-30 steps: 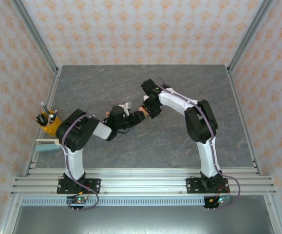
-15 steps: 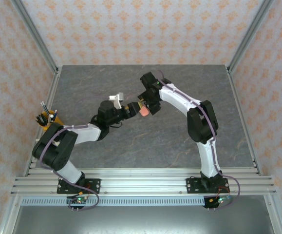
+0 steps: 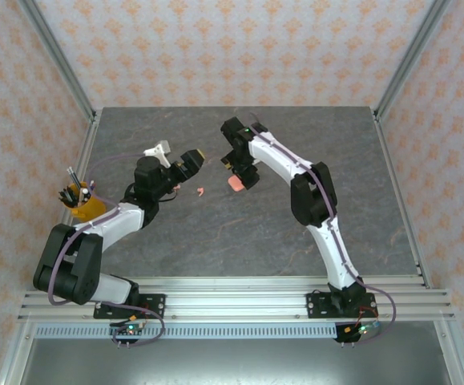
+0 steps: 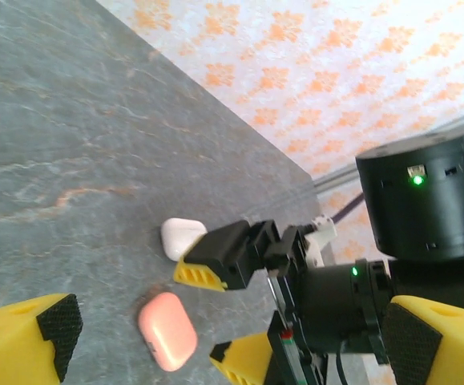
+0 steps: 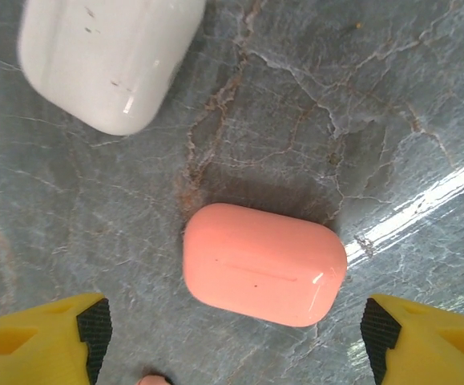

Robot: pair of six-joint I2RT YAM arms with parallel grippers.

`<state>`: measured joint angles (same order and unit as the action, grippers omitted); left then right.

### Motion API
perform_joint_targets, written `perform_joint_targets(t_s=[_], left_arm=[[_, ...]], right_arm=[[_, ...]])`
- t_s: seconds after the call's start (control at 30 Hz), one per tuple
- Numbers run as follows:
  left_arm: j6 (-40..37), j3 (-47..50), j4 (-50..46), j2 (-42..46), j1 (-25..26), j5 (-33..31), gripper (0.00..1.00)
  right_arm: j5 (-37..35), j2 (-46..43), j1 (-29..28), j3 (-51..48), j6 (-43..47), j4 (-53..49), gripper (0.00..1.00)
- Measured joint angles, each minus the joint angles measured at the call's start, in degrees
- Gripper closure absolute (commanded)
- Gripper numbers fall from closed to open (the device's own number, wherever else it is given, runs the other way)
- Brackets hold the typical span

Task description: Insert the wireless bluetooth earbuds into the charging case

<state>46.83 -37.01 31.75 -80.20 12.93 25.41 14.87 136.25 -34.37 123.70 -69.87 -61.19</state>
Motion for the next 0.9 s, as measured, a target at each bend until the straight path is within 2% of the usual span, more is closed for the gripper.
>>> perform_joint_targets(t_s=[0.47, 0.7, 0.9], left_arm=[[0.72, 0.00, -0.68, -1.36, -0.35, -0.39, 0.01], [1.29, 0.00, -0.61, -2.19, -0.55, -0.42, 0.01], [1.27, 0.02, -0.63, -2.25, -0.72, -0.42, 0.01]], right_arm=[[-0.02, 3.91, -1.11, 3.15, -1.68, -4.20, 0.16], [-0.11, 8.00, -1.22, 8.68, -2.32, -4.44, 0.19], [-0.26, 9.11, -1.22, 9.64, -2.29, -5.42, 0.23]])
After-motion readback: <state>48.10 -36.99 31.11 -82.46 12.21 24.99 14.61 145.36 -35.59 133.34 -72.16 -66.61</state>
